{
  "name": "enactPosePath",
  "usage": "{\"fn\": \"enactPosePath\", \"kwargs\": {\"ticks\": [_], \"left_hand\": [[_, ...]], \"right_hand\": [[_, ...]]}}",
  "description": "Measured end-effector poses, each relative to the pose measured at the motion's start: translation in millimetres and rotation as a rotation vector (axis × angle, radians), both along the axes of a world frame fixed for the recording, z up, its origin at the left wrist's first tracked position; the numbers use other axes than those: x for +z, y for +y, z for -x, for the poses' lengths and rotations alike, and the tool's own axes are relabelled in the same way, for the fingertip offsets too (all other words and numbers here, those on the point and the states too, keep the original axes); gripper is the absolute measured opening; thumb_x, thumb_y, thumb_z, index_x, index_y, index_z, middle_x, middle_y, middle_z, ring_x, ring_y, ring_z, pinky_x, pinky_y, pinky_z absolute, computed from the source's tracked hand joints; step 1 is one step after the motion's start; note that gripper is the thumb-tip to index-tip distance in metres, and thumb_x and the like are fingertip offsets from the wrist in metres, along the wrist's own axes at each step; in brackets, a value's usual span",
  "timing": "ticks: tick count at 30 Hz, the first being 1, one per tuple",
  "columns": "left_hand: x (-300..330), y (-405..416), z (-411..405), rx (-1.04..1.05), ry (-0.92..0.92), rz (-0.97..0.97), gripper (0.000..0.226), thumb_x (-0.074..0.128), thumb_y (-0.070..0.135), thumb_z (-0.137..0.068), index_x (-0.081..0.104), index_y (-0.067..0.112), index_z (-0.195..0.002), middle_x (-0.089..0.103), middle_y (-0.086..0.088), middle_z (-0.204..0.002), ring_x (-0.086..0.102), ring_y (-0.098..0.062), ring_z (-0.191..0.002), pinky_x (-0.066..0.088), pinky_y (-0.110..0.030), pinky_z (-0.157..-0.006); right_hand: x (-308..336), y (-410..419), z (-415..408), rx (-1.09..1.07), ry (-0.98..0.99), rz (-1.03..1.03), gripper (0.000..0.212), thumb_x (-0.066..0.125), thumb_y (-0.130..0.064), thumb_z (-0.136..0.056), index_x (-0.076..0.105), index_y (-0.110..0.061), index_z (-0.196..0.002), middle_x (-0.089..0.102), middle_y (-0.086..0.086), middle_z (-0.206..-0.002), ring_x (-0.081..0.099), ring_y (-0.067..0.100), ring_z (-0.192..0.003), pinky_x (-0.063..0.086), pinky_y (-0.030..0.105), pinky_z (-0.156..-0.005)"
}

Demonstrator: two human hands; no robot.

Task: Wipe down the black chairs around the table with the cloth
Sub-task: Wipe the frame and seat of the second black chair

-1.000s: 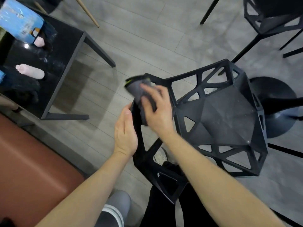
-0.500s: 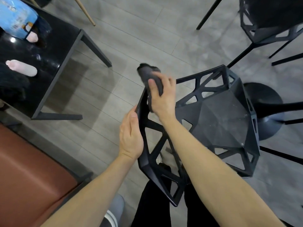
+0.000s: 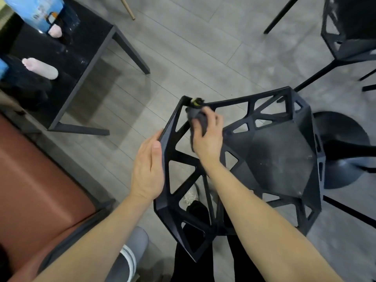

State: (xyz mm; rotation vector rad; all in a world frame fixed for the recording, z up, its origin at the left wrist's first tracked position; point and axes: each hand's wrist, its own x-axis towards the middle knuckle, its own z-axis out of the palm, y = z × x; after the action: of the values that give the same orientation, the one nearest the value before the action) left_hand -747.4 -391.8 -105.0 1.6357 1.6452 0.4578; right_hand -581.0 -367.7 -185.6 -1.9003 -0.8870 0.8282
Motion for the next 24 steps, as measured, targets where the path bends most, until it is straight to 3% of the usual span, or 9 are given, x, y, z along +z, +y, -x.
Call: {"fn": "enactPosePath", "kwargs": {"ticks": [2,5,8,10,14,16,18,20,24], "left_hand": [[11.2,-1.7,-5.8,-0.023,0.1,0.01,0.066,0.02,0.052,-0.114,0.051,0.016,-0.159,0.057,0.002,-0.156,0.046,-0.01,-0.149,0.035,-0.044,-0.127],[25.4,-1.6,-12.0,-0.05,0.191,0.026,0.077,0.017,0.064,-0.109,0.05,0.016,-0.16,0.057,-0.001,-0.157,0.047,-0.013,-0.149,0.035,-0.04,-0.126],[42.9,12.4,-23.1,0.016,0.297,0.18,0.08,0.017,0.066,-0.108,0.069,0.006,-0.123,0.07,-0.019,-0.128,0.061,-0.035,-0.127,0.041,-0.048,-0.11],[45.0,29.4,-33.9,0.056,0.369,0.287,0.073,0.017,0.057,-0.113,0.066,0.004,-0.101,0.071,-0.022,-0.107,0.062,-0.04,-0.109,0.042,-0.049,-0.098],[27.3,57.3,-48.8,-0.027,0.417,0.178,0.078,0.012,0.053,-0.114,0.069,0.004,-0.092,0.068,-0.016,-0.081,0.064,-0.04,-0.091,0.048,-0.047,-0.088],[15.7,60.2,-49.4,-0.048,0.428,0.11,0.085,0.01,0.056,-0.109,0.074,0.001,-0.098,0.068,-0.018,-0.074,0.065,-0.039,-0.083,0.052,-0.052,-0.087],[13.2,59.0,-47.8,-0.039,0.427,0.084,0.078,0.014,0.052,-0.11,0.068,0.002,-0.084,0.067,-0.022,-0.074,0.064,-0.044,-0.083,0.052,-0.055,-0.085],[13.3,59.3,-48.0,-0.053,0.43,0.072,0.07,0.017,0.047,-0.113,0.057,0.009,-0.071,0.067,-0.026,-0.077,0.064,-0.048,-0.084,0.051,-0.058,-0.084],[16.5,58.7,-51.2,-0.047,0.481,0.07,0.086,0.01,0.052,-0.11,0.073,-0.004,-0.09,0.067,-0.023,-0.074,0.063,-0.046,-0.081,0.052,-0.057,-0.086]], "right_hand": [[-8.8,6.4,-23.1,-0.218,0.126,0.226,0.03,0.058,-0.037,-0.107,0.059,-0.029,-0.137,0.054,0.003,-0.133,0.056,0.015,-0.108,0.049,0.035,-0.095],[18.9,-11.4,-18.2,-0.215,0.173,0.097,0.026,0.062,-0.039,-0.105,0.062,-0.031,-0.13,0.056,-0.002,-0.13,0.055,0.005,-0.112,0.046,0.025,-0.102],[35.2,-45.0,26.2,0.063,0.173,-0.104,0.029,0.068,-0.032,-0.103,0.064,-0.023,-0.13,0.054,-0.001,-0.125,0.053,-0.002,-0.117,0.037,0.008,-0.102],[10.8,-41.0,31.3,0.039,0.185,-0.034,0.031,0.066,-0.033,-0.104,0.061,-0.024,-0.133,0.052,-0.003,-0.126,0.053,-0.002,-0.116,0.036,0.005,-0.098],[-23.8,-3.2,-20.1,-0.275,0.297,0.277,0.028,0.06,-0.041,-0.106,0.059,-0.029,-0.132,0.057,0.002,-0.127,0.061,0.021,-0.118,0.042,0.022,-0.087],[-4.5,0.3,-22.2,-0.245,0.27,0.117,0.029,0.059,-0.042,-0.106,0.06,-0.03,-0.132,0.061,-0.003,-0.128,0.059,0.012,-0.118,0.044,0.02,-0.09],[20.0,-8.4,-0.5,-0.072,0.253,-0.04,0.028,0.062,-0.038,-0.104,0.061,-0.028,-0.13,0.059,-0.006,-0.125,0.055,0.0,-0.116,0.041,0.013,-0.097],[20.6,-16.9,20.9,0.067,0.182,-0.108,0.029,0.065,-0.034,-0.104,0.062,-0.023,-0.131,0.055,-0.002,-0.123,0.053,-0.003,-0.108,0.037,0.005,-0.093],[-28.4,32.8,-29.5,-0.219,0.26,0.248,0.032,0.059,-0.04,-0.107,0.058,-0.028,-0.136,0.053,0.005,-0.131,0.059,0.018,-0.11,0.04,0.024,-0.086]]}}
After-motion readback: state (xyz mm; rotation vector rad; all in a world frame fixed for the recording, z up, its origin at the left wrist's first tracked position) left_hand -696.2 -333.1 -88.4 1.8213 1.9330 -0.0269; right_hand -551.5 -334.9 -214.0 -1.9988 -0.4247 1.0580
